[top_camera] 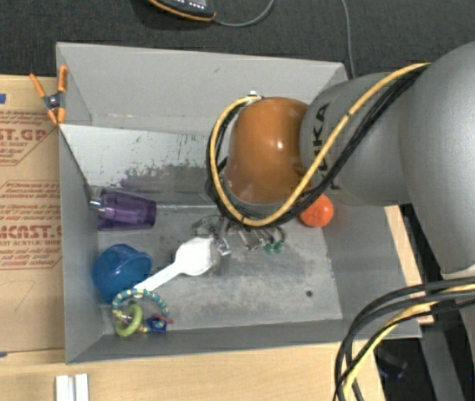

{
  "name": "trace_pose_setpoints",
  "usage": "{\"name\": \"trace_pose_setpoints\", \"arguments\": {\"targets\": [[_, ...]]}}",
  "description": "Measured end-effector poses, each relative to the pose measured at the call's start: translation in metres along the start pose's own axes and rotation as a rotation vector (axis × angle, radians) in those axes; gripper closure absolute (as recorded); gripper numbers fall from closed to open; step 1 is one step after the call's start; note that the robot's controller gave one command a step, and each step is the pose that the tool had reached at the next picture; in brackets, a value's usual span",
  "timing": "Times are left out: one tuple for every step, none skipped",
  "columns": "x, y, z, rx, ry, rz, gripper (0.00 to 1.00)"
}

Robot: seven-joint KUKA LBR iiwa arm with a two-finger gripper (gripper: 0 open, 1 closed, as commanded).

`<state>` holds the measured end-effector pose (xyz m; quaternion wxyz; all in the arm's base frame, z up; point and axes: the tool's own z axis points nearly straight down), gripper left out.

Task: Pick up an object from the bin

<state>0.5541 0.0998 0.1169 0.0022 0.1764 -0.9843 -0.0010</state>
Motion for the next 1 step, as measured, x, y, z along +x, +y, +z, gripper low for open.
{"name": "trace_pose_setpoints", "arguments": {"targets": [[0.0011, 0.0004, -0.0200, -0.001, 0.003, 0.000, 1.00]]}}
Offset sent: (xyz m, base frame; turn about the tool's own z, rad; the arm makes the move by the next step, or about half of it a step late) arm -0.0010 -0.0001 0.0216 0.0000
